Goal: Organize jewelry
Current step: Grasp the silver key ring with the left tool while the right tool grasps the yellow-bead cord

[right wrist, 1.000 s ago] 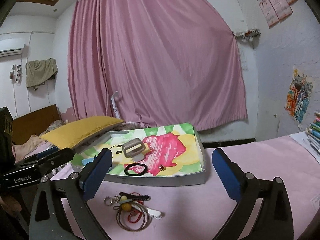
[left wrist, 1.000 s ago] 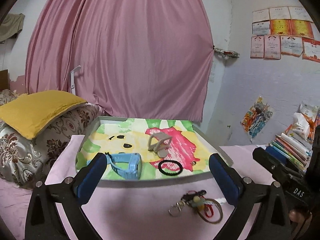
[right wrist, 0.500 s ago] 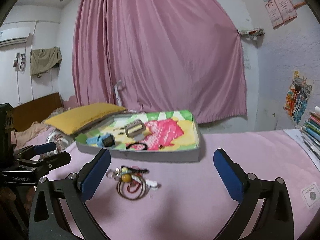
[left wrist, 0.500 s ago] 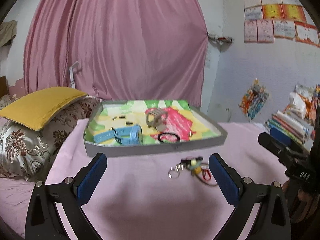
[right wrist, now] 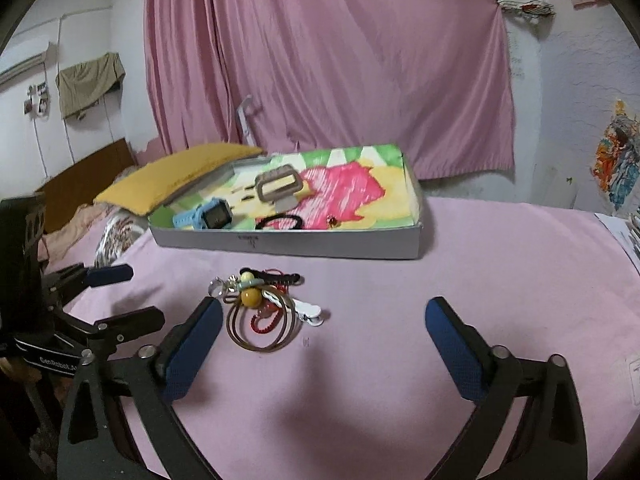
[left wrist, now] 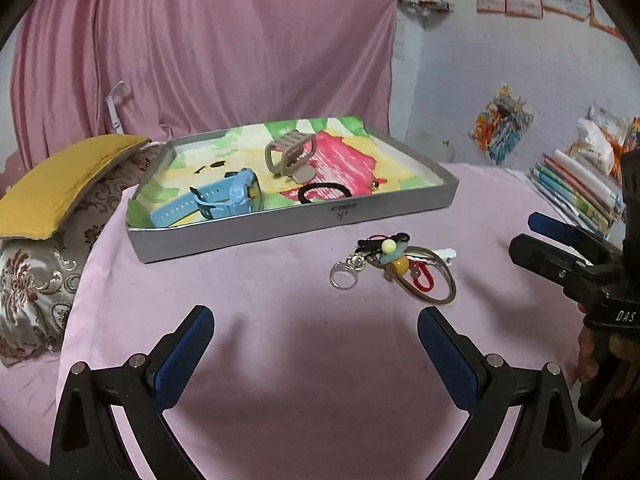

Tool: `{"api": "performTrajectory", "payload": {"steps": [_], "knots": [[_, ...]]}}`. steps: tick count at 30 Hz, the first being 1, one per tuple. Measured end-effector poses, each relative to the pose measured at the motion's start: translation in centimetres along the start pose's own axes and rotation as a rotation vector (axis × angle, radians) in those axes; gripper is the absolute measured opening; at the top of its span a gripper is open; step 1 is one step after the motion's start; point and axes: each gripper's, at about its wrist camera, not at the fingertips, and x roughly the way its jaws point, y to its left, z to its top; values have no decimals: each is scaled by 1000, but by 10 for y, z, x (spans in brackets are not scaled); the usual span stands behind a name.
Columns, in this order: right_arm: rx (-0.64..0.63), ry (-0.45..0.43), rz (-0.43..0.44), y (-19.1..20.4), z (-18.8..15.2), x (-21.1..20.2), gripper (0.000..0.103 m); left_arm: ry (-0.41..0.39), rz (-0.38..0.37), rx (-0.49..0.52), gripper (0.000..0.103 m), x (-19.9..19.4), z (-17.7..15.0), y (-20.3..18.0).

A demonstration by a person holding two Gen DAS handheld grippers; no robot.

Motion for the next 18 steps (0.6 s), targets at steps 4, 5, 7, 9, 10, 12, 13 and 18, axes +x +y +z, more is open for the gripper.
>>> {"api": "performTrajectory", "payload": {"steps": [4, 5, 7, 9, 10, 12, 13, 18], "knots": [[-16, 54, 21, 4, 1, 14, 61, 16, -9, 13, 94, 6, 6, -1], [-16, 69, 31, 4, 2, 18, 52, 23, -12, 15, 88, 9, 7, -1], [-18, 98, 51, 6, 2, 27, 43, 39, -18, 18, 80, 14, 10, -1], [-24, 120, 64, 9, 4, 33, 38, 55, -30, 20, 75, 21, 13, -1], [-31, 132, 74, 11, 4, 37, 35, 63, -35, 22, 71, 24, 15, -2], [-44, 148, 83, 15, 6, 42, 33, 76, -43, 28, 67, 30, 17, -2], [-53, 155, 88, 17, 7, 44, 32, 82, -47, 30, 65, 33, 18, -3], [-65, 220, 131, 24, 10, 58, 24, 125, -68, 26, 56, 48, 24, -4]]}}
